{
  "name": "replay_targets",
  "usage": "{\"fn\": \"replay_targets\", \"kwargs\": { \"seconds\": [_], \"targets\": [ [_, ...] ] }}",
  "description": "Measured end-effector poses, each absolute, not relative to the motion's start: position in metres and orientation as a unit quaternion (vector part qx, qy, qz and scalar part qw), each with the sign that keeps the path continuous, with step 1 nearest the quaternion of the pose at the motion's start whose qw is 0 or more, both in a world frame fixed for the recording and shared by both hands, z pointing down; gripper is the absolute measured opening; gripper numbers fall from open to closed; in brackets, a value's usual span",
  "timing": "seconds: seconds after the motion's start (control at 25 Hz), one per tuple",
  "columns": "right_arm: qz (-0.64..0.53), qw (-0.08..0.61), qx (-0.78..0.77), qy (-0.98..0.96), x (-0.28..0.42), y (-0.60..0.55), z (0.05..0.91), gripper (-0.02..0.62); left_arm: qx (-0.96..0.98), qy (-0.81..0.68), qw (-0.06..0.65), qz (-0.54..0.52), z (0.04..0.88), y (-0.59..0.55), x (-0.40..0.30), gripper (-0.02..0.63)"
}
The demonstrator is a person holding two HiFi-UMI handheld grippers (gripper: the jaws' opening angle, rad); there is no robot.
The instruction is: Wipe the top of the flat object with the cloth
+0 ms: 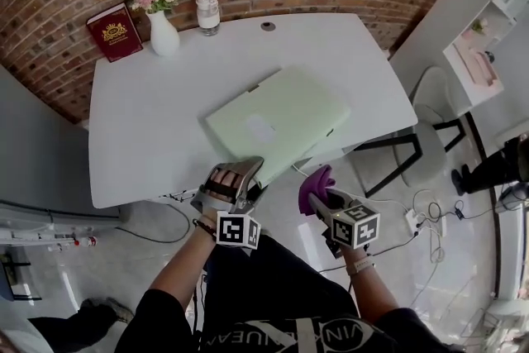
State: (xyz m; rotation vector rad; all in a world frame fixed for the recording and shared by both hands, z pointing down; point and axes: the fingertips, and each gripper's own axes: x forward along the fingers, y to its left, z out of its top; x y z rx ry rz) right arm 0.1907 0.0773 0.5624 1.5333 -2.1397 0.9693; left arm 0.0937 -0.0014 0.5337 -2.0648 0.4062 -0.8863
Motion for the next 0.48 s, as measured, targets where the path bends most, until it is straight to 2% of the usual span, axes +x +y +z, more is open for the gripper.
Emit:
{"fn": "replay_targets", "kwargs": {
  "seconds": [0.48],
  "targets": [
    [0.297,0.132,0.556,-0.765,0.193,0.045,0.513,0.067,-0.922,0.216,0.228,-0.225,0.462,-0.011,0.102,0.341]
  ]
}}
